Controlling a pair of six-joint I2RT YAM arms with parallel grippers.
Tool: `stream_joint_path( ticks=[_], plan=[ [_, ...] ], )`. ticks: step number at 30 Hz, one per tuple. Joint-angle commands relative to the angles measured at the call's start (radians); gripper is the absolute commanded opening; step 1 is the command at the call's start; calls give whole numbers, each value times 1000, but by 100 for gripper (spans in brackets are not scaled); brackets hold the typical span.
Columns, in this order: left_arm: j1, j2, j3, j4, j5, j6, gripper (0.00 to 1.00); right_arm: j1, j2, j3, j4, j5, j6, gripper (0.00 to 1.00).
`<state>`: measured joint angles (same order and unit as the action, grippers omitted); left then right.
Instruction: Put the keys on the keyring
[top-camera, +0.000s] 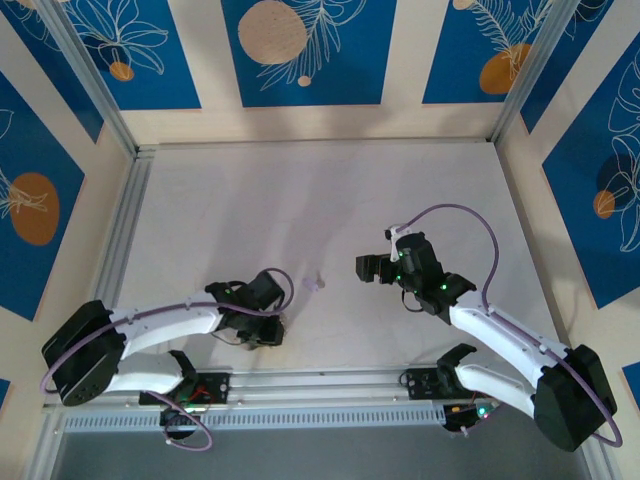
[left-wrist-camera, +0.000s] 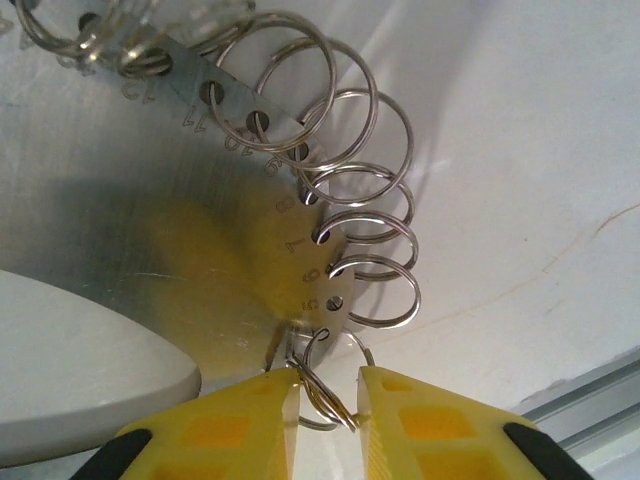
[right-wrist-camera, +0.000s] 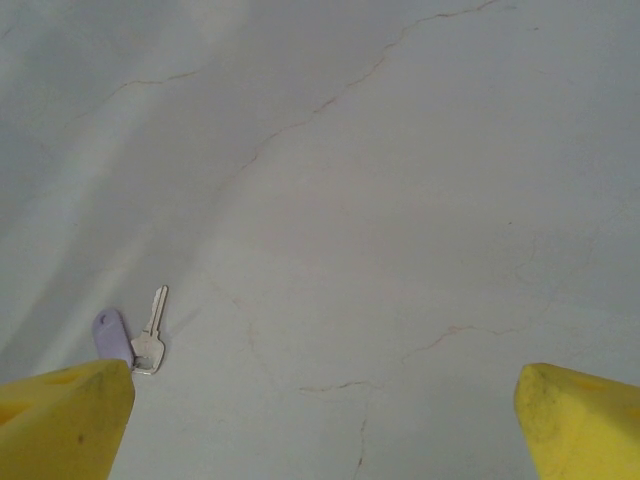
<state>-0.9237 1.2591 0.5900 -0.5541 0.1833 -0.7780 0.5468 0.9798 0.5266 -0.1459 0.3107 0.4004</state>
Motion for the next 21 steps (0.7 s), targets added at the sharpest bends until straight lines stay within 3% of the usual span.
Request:
stream_joint_path(
  ticks=[1,10,17,21],
  plan=[
    [-10,3,12,-13,-11,3,22,-8,-6,2,5,3,-16,98],
    [-16,1,23,-39,-16,13,26,-13,-2,-3,17,0,-14,97],
    [-18,-19,33,-29,-23,2,23,-15,-28,-2,4,14,-28,97],
    [-7,-70,64,-9,-23,13,23,-15,-47,-28,60,-34,-50,97]
  ],
)
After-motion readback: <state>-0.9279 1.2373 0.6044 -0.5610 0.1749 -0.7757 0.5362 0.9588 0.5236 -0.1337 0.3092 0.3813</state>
